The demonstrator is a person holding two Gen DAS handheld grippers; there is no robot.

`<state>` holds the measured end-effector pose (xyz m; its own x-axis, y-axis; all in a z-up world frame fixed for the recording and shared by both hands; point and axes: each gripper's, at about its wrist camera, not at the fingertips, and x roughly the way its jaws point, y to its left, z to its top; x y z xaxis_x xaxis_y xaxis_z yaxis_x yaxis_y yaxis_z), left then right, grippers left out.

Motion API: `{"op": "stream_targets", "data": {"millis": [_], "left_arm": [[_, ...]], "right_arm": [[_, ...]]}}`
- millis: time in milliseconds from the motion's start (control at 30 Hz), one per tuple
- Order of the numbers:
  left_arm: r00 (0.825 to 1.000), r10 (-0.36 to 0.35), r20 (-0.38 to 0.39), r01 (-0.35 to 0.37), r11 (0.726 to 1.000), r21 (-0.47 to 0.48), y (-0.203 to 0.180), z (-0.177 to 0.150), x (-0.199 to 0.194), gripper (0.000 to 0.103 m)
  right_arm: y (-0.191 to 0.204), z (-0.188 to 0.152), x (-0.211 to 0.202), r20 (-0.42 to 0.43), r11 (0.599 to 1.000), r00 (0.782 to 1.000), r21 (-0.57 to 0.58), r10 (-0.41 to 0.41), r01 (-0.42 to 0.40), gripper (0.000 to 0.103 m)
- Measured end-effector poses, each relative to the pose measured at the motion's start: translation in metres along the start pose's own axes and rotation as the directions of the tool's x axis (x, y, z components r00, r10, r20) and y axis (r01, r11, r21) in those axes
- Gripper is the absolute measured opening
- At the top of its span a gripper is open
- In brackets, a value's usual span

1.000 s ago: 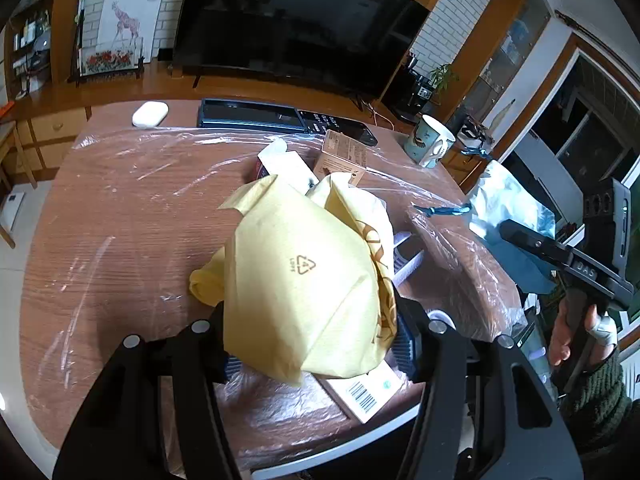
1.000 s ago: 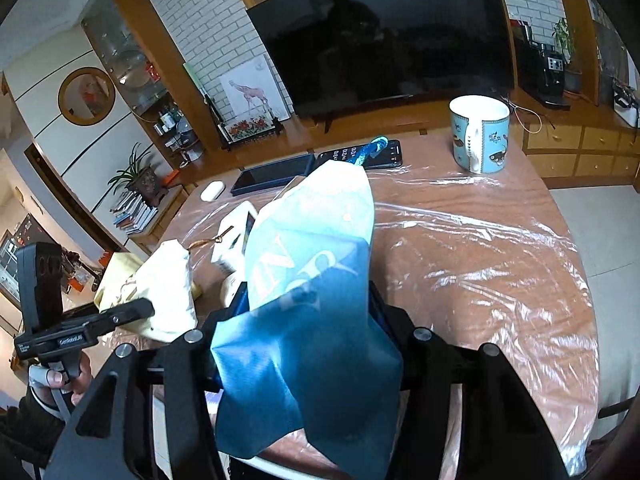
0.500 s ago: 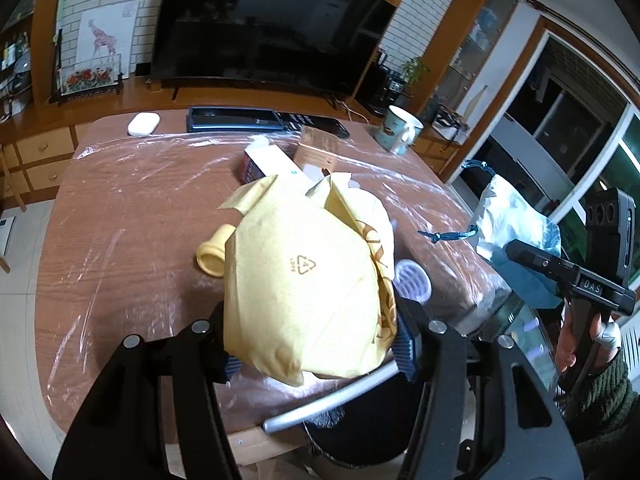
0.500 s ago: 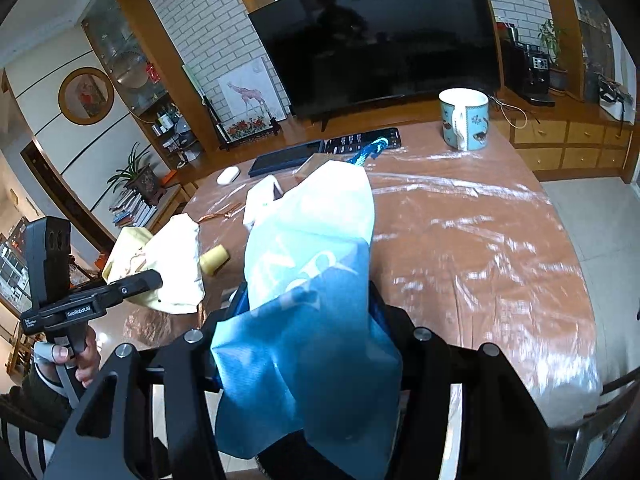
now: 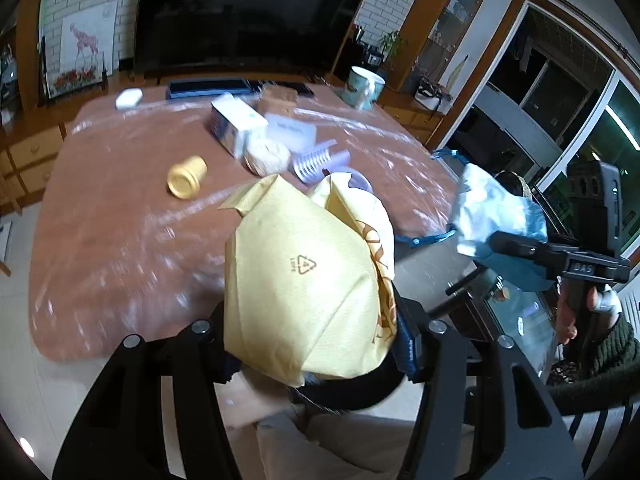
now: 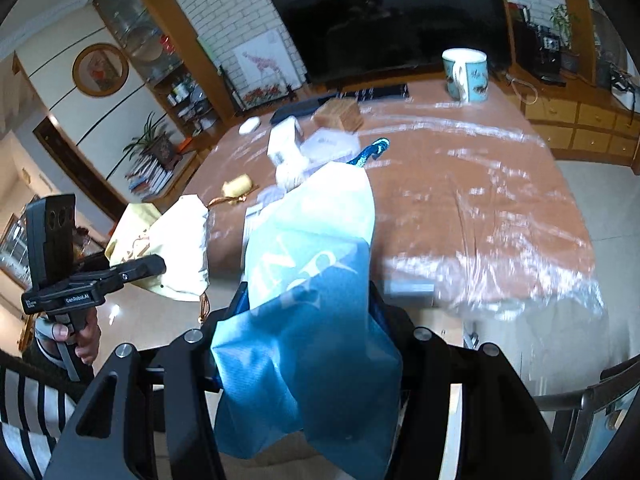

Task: Collect trash
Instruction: 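Carry both held bags off the table toward the black trash bin, then open both tools to drop the bags into the black bin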

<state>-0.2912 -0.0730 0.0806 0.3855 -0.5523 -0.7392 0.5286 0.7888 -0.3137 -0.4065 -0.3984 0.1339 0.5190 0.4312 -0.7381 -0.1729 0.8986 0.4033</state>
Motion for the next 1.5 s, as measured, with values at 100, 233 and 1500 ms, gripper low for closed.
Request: {"op": "stream_targets", "data": {"millis": [100,233,1500], "left_arm": [[1.0,0.014,-0.018,-0.014,1.0,0.007,-0.015,-0.013,0.004,0.058],[0.999,0.029,-0.037,-0.029,1.0,-0.012,-0.028,-0.028,0.013,0.058],[0.938,0.223,-0.264,-0.214,0.975,0.064,-0.033,-0.078,0.131,0.058]], "right_arm": [[-0.001,-0.014,0.005,-0.051,1.0,0.999,-0.025,0.006,-0.007,0.055],[-0.003,-0.029,0.016,-0.117,0.998,0.993,-0.058,0.017,-0.024,0.055],[-0.026,-0.075,0.146,-0.337,0.984,0.932,-0.16,-0.133,0.082,0.055]]}}
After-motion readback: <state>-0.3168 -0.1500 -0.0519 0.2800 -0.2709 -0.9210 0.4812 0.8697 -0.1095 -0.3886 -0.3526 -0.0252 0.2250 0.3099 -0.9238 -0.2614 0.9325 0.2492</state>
